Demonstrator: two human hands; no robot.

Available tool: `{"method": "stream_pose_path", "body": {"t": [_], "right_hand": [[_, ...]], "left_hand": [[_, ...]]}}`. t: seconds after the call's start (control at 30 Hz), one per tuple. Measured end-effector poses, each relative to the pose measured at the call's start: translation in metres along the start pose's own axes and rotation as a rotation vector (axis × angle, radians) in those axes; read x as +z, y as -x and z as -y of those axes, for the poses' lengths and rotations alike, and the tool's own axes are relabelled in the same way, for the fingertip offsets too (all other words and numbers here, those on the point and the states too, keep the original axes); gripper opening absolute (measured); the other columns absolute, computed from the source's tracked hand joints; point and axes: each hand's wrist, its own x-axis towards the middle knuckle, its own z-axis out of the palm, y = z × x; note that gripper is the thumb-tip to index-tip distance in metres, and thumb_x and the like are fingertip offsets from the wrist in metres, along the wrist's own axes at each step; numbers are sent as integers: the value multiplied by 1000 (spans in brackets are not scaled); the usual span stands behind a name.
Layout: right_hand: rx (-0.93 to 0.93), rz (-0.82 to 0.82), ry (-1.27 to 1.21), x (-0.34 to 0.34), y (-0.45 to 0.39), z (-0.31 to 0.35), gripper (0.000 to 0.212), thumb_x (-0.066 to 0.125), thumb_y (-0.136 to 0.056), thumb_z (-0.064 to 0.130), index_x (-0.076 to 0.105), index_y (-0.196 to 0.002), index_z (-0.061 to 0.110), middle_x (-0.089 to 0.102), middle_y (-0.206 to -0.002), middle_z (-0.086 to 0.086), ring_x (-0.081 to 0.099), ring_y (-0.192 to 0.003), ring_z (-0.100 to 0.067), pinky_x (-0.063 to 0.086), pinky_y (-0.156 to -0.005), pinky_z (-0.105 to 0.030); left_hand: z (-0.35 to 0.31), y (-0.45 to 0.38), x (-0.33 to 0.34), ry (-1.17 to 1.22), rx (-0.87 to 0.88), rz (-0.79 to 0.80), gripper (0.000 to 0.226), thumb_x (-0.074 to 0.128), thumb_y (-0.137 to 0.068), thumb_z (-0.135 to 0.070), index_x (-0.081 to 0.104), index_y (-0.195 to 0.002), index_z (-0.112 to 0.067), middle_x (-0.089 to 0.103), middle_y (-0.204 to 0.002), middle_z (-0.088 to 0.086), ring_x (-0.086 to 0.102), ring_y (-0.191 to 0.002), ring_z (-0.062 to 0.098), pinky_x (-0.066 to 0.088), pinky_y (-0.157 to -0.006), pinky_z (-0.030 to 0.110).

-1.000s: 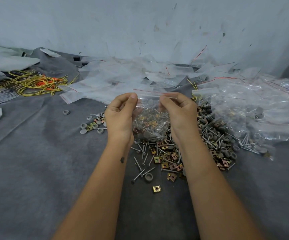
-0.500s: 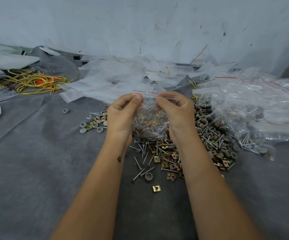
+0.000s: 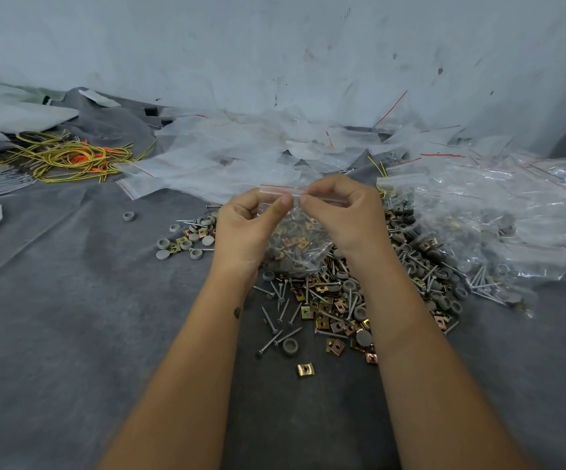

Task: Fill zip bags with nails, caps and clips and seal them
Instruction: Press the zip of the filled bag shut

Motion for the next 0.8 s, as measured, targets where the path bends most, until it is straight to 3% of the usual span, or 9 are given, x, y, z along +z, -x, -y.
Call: {"method": "stream_pose_path", "body": {"t": [0.1, 0.2, 0.4, 0.57, 0.67, 0.8], "right_hand": [[-64, 46, 43, -1, -1, 3, 24, 79, -76, 10, 70, -72, 32, 68, -91, 2, 67, -80, -4, 49, -67, -13], [-100, 60, 71, -1, -2, 5, 25, 78, -77, 9, 69, -72, 31, 64, -89, 3, 64, -83, -9, 50, -73, -18], [-50, 34, 79, -2, -1, 3, 19, 76, -80, 11, 69, -74, 27, 67, -88, 1, 65, -80, -5, 49, -71, -16], [-128, 81, 232, -2, -1, 6, 7, 78, -79, 14, 73, -79, 19, 64, -82, 11, 63, -83, -6, 48, -78, -20], [-122, 87, 203, -3, -1, 7, 12, 78, -79, 15, 71, -75, 25, 65, -74, 14, 60, -74, 3, 44, -71, -10], [-55, 97, 124, -1, 2, 4, 18, 77, -80, 13, 72, -77, 30, 70, -76, 14, 64, -75, 3, 49, -72, -11]], "left_hand": [[2, 0, -1, -4, 35, 51, 4, 73, -81, -16, 73, -85, -15, 74, -86, 3, 67, -90, 22, 54, -84, 37], [3, 0, -1, -11, 45, 73, 8, 70, -85, -9, 74, -86, -16, 74, -86, 0, 67, -91, 20, 53, -86, 35], [2, -2, 0, 37, 30, -87, 10, 66, -88, -3, 70, -84, -12, 72, -76, -6, 65, -78, 9, 53, -77, 20], [2, 1, 1, -47, 69, -20, 5, 65, -90, -6, 67, -88, -11, 60, -83, 17, 52, -77, 25, 50, -64, 24], [0, -1, 2, -76, 110, -56, 7, 68, -88, -6, 67, -84, -13, 65, -76, 5, 56, -73, 18, 49, -68, 23], [2, -5, -7, -48, 156, -158, 10, 69, -88, -6, 66, -82, -14, 66, -70, -11, 56, -68, 6, 47, -66, 20]]}}
